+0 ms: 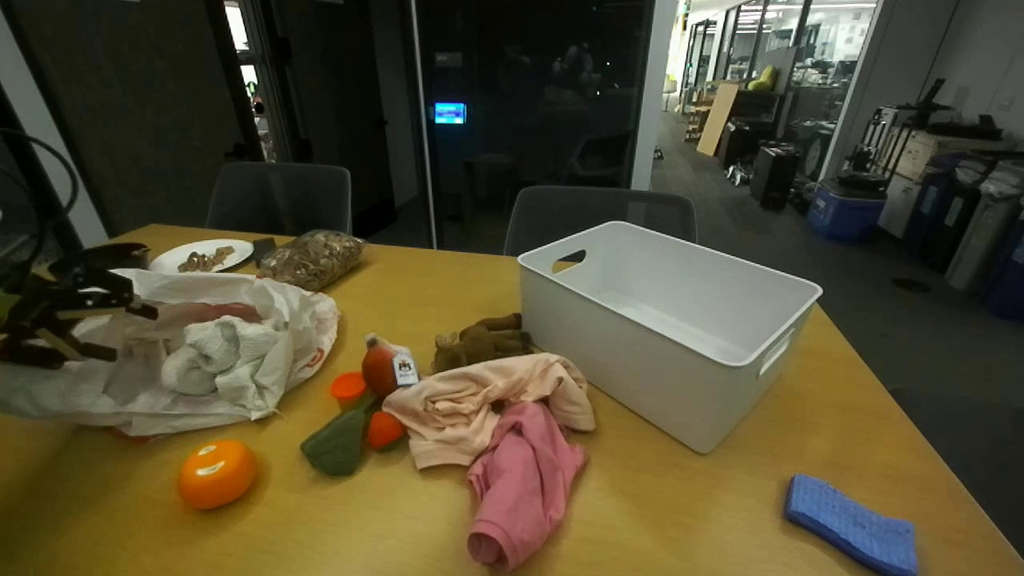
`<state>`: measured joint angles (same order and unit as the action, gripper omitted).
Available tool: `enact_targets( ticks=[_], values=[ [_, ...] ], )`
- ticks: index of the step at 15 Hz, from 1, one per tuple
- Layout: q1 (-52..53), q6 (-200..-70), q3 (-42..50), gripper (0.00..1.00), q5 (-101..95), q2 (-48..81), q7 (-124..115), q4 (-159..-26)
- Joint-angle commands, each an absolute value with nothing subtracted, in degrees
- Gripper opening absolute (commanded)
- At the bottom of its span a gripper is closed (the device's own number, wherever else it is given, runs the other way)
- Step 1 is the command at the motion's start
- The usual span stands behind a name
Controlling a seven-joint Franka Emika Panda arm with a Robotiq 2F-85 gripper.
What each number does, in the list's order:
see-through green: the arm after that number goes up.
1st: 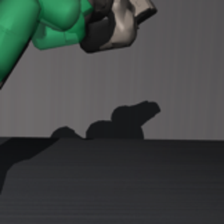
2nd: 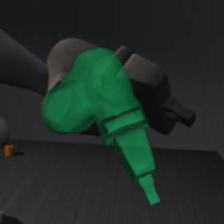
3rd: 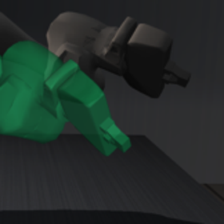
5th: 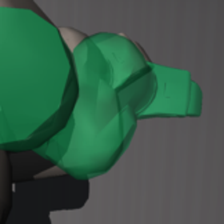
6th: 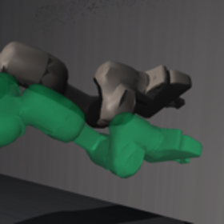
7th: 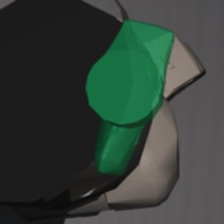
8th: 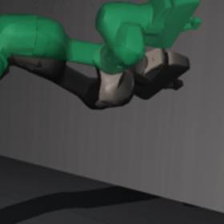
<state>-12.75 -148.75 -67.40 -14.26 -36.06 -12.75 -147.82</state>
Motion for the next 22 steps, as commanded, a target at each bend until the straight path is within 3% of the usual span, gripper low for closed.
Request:
enact_targets(
  ticks=[1,5,9,15,22],
  values=[
    [0.55,-147.22,-54.52,1.0,-14.4,-38.25,-9.96,-150.2],
    [10.89,-139.01,-40.89,1.0,-12.8,-41.11,-7.7,-152.76],
    [12.7,-135.0,-23.67,1.0,-16.35,-44.1,1.61,-156.63],
    [2.54,-135.05,-5.07,1.0,-23.31,-40.99,11.31,-155.25],
    [-4.43,-136.43,2.02,1.0,-24.25,-35.96,12.04,-157.32]
  ],
)
